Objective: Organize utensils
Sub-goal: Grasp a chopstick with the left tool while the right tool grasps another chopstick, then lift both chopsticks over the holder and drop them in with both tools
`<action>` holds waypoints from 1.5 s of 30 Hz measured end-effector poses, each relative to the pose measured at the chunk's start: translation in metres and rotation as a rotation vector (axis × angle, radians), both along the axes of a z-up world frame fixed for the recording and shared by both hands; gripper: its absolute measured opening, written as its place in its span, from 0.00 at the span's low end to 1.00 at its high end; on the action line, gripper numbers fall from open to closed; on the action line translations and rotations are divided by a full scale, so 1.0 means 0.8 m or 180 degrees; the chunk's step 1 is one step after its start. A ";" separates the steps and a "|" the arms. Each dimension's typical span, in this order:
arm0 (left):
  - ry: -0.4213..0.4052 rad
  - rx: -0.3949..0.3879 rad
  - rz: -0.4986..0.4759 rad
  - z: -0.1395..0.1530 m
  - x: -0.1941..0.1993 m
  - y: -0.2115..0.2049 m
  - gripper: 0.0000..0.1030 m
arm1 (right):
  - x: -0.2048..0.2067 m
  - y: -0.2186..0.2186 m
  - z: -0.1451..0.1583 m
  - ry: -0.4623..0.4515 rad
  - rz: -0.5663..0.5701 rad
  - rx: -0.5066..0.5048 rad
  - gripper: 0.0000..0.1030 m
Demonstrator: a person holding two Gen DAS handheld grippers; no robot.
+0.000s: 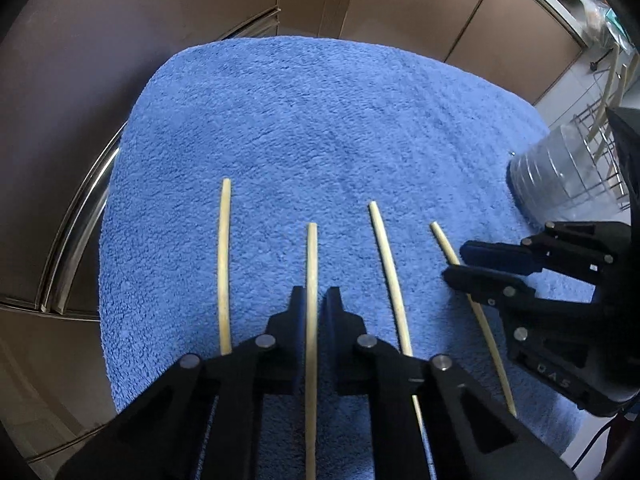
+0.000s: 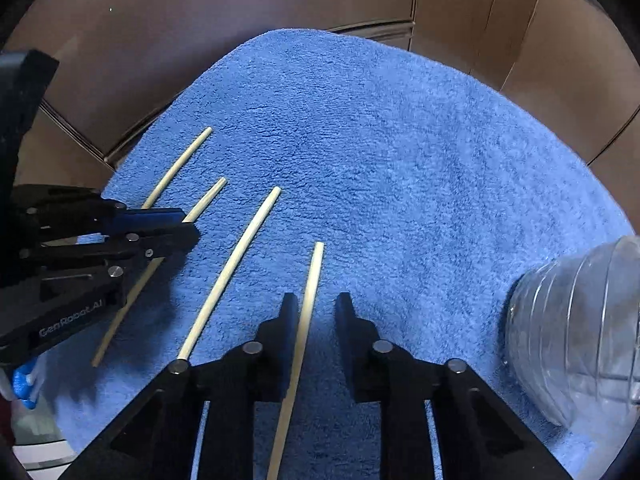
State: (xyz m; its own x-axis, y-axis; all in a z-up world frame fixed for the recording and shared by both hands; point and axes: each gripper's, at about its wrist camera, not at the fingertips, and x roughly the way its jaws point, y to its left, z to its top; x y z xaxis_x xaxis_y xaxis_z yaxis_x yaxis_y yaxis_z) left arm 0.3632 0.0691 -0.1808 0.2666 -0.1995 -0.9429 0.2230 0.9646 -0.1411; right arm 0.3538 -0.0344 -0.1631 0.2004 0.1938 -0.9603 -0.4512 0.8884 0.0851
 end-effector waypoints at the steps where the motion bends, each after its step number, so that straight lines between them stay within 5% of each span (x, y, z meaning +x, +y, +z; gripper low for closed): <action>1: -0.0003 0.0008 0.0004 0.000 0.000 -0.001 0.05 | -0.001 0.001 0.000 -0.0021 0.0013 -0.0036 0.10; 7: -0.0048 0.0039 0.0046 0.000 -0.005 -0.008 0.05 | -0.006 -0.002 0.002 -0.0030 -0.0020 0.0033 0.06; 13: -0.0213 0.0027 0.0110 0.019 -0.029 -0.009 0.05 | -0.044 -0.032 0.046 -0.0230 -0.0054 0.0208 0.06; 35: -0.1158 -0.0300 0.0255 0.174 -0.218 -0.009 0.05 | -0.256 -0.110 0.224 -0.1382 -0.0336 0.0875 0.06; 45: -0.1739 -0.0601 0.0367 0.247 -0.289 -0.006 0.05 | -0.323 -0.143 0.265 -0.1844 -0.0483 0.1016 0.06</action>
